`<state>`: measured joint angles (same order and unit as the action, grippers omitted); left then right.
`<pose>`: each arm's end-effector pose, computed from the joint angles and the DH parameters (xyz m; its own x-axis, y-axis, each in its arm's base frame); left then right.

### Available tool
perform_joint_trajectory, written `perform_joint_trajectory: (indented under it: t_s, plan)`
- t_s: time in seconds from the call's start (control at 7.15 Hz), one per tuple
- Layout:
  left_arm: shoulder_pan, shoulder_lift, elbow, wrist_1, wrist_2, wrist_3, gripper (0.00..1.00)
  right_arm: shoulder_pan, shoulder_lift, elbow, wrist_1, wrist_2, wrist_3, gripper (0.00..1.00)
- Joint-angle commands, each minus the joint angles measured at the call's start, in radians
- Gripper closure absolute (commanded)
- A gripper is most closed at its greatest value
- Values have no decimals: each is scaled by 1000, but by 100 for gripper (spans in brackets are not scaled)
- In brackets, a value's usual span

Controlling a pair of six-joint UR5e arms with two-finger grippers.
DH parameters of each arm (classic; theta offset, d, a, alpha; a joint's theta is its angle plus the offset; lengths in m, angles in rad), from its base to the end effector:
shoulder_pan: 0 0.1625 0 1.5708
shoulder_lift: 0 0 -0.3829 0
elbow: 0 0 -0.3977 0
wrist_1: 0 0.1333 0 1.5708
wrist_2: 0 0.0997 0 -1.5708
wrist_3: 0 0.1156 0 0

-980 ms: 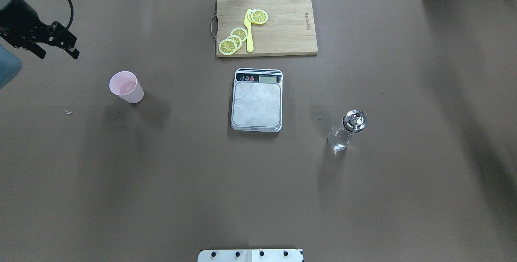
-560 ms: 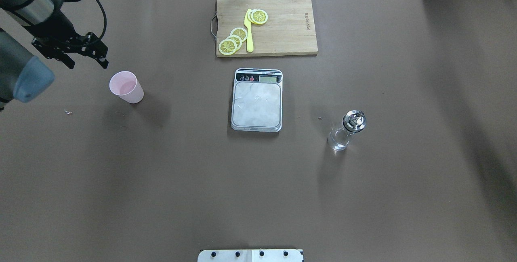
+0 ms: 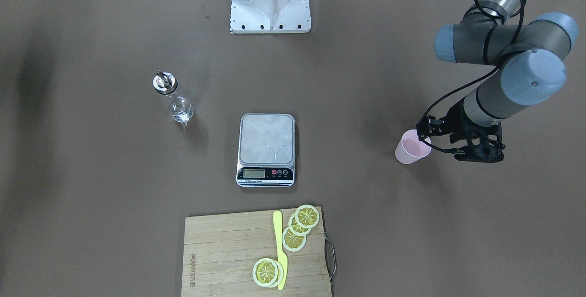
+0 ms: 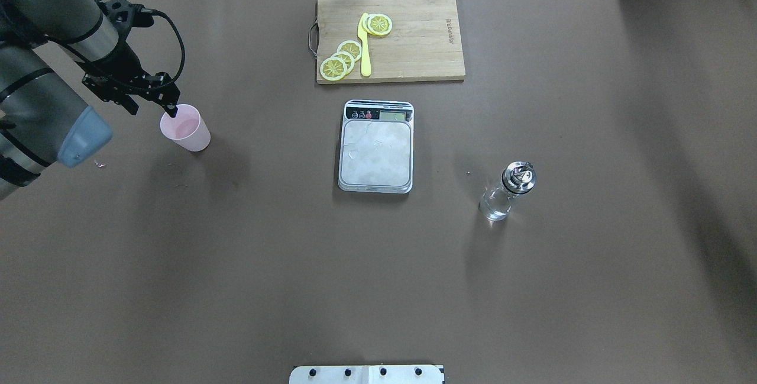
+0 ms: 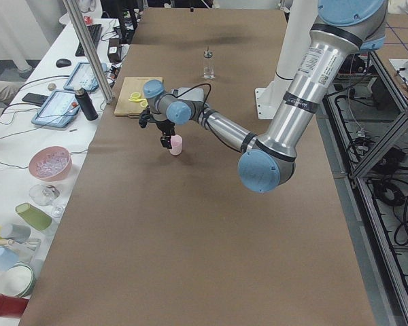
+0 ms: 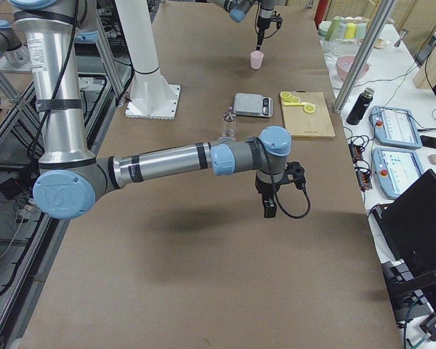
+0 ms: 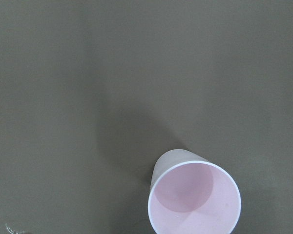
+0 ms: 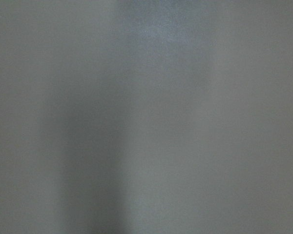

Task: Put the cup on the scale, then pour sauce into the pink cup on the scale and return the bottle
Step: 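Move the left gripper down over the pink cup, then close the left gripper on the pink cup's rim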

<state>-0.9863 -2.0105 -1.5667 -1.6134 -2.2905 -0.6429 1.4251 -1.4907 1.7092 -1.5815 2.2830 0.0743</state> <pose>0.3122 -0.5753 0.3725 0.6617 0.0907 -0.7443 -0.1164 0.9930 0.0175 -0.0205 -0.5372 0.5230 0.7379 -0.1707 0.6530 0.0875 0.9835 0.1583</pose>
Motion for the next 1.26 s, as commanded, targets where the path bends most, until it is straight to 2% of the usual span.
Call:
perform_joint_trajectory:
  t_s: [0.0, 0.56, 1.12]
  plan:
    - [5, -5, 28, -26, 0, -24, 31, 0, 0, 0, 0, 0, -1, 0]
    - [21, -14, 80, -89, 0, -41, 33, 0, 3, -2, 0, -2, -2, 0]
    - [32, -16, 80, -94, 0, -37, 50, 0, 6, -5, 0, -2, -2, 0]
